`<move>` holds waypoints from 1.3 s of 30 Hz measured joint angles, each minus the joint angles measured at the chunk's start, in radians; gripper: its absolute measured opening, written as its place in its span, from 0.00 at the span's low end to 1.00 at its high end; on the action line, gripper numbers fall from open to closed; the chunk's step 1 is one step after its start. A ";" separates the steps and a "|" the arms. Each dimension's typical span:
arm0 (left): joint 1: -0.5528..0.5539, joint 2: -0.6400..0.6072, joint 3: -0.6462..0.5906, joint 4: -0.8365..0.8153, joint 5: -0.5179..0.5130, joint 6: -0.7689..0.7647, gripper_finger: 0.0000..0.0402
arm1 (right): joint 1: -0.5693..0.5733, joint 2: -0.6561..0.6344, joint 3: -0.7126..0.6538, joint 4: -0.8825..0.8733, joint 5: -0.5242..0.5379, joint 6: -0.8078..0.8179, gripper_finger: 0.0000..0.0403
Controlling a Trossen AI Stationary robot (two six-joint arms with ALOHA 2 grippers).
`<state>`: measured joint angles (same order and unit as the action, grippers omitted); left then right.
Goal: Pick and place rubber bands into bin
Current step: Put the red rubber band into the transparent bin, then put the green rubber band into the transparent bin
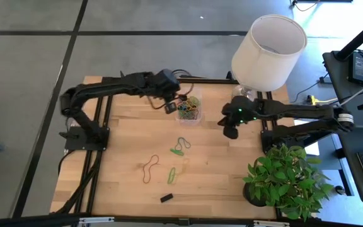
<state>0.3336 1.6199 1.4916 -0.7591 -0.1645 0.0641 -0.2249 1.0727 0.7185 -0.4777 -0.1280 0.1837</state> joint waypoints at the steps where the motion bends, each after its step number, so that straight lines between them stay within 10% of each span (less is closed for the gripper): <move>1: 0.004 0.036 0.037 0.003 0.001 0.016 0.01 | 0.001 -0.020 -0.018 0.002 0.000 0.020 0.05; 17: 0.034 0.405 0.208 0.003 0.062 0.096 0.09 | 0.093 -0.134 -0.173 0.011 -0.077 0.205 0.03; 28: 0.022 0.385 0.243 -0.030 0.086 -0.009 0.34 | 0.111 -0.134 -0.175 0.076 -0.074 0.180 0.03; 39: -0.032 0.184 0.229 -0.239 0.061 -0.060 0.30 | 0.111 -0.107 -0.175 0.203 -0.072 0.073 0.03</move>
<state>0.3016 1.8041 1.7209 -0.9977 -0.1036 0.0041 -0.1143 0.9661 0.5434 -0.2748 -0.2005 0.2565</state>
